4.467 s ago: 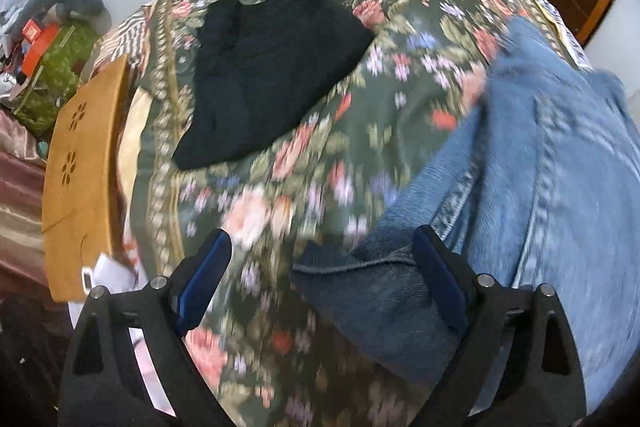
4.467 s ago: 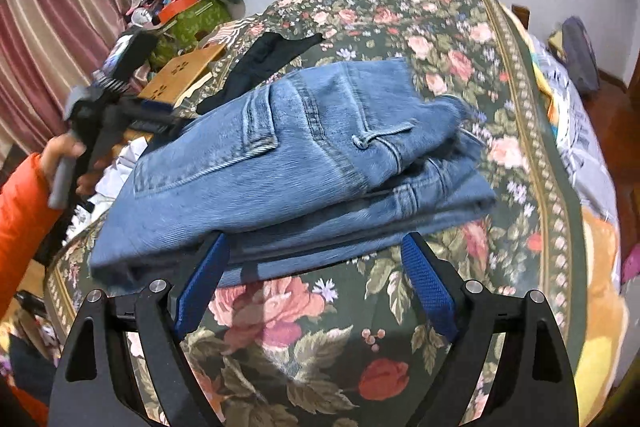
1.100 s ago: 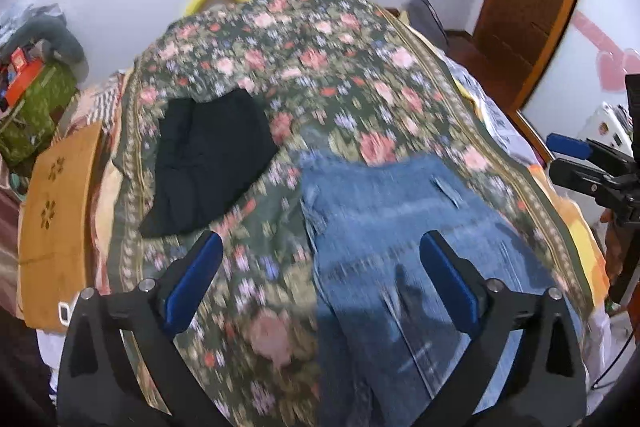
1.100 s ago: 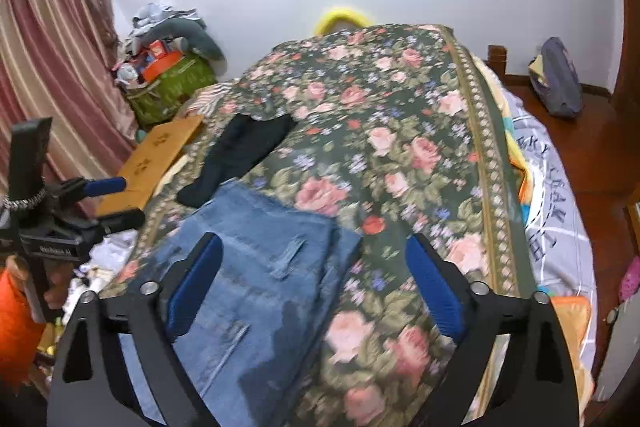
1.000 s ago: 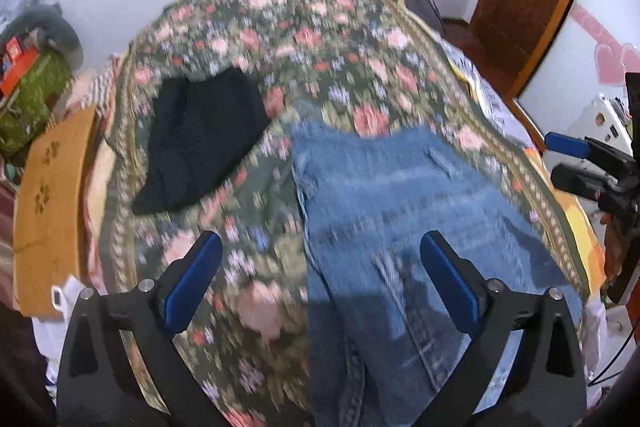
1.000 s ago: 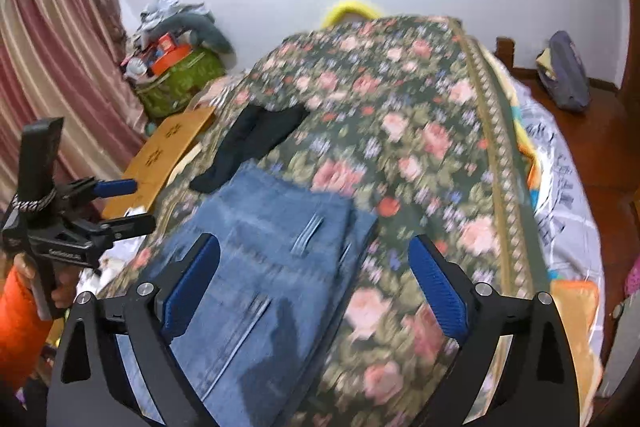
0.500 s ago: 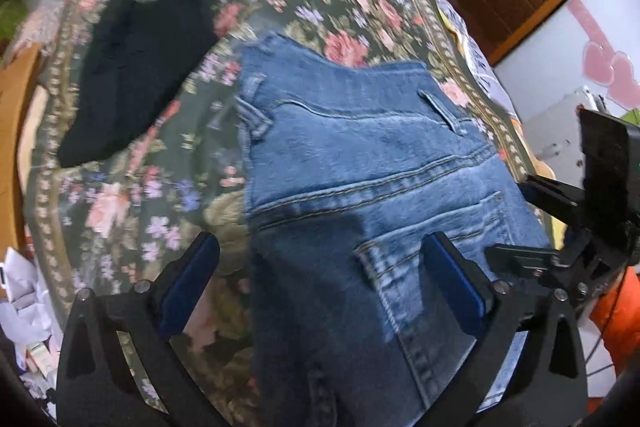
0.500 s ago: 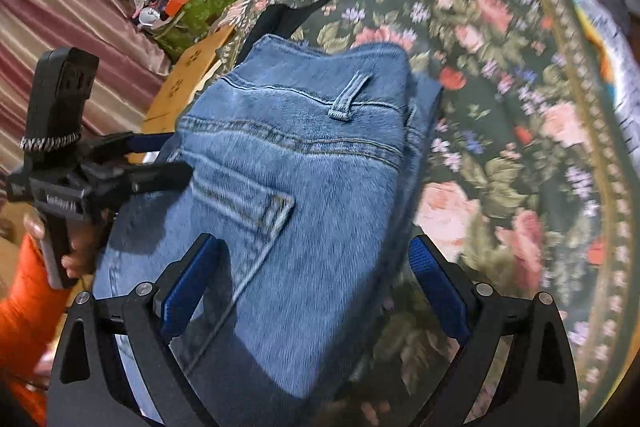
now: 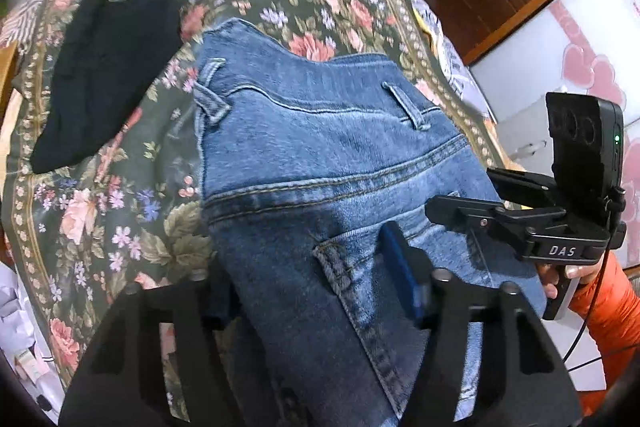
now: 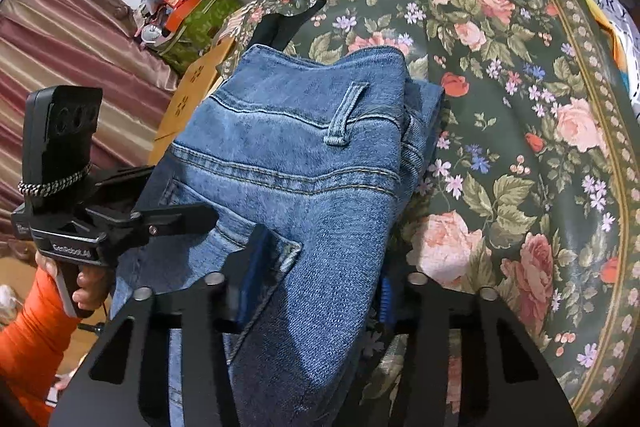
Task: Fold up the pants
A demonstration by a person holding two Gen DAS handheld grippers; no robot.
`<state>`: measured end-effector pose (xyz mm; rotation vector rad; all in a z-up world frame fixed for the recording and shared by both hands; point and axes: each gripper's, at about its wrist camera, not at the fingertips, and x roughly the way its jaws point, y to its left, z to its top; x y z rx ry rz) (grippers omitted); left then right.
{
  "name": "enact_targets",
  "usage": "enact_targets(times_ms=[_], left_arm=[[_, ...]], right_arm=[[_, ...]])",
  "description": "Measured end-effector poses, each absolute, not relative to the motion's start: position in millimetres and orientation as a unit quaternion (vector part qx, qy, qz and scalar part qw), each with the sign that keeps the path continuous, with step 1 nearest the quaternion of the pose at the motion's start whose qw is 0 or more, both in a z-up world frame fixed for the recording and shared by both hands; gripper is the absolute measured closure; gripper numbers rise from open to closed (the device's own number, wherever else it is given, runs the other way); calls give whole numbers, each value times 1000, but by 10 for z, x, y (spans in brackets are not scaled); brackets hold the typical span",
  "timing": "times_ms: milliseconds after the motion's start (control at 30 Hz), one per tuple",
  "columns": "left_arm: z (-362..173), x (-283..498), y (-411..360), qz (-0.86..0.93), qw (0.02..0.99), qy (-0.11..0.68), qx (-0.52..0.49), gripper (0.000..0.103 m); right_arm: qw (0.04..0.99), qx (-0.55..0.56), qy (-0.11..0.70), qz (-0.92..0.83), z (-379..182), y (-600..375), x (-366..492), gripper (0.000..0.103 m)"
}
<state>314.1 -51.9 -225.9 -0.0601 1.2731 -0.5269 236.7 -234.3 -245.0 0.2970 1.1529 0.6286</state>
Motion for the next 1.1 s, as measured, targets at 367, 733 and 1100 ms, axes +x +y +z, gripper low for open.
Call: enact_targets(times_ms=[367, 733, 1100], left_arm=[[-1429, 2937, -210, -223, 855, 468, -2, 59], [-701, 3356, 453, -174, 914, 365, -17, 59], [-1183, 4336, 1110, -131, 909, 392, -49, 59]], right_arm=[[840, 89, 436, 310, -1689, -2022, 2380, 78], [877, 50, 334, 341, -898, -1357, 2951, 79], [868, 50, 361, 337, -1335, -797, 3829, 79]])
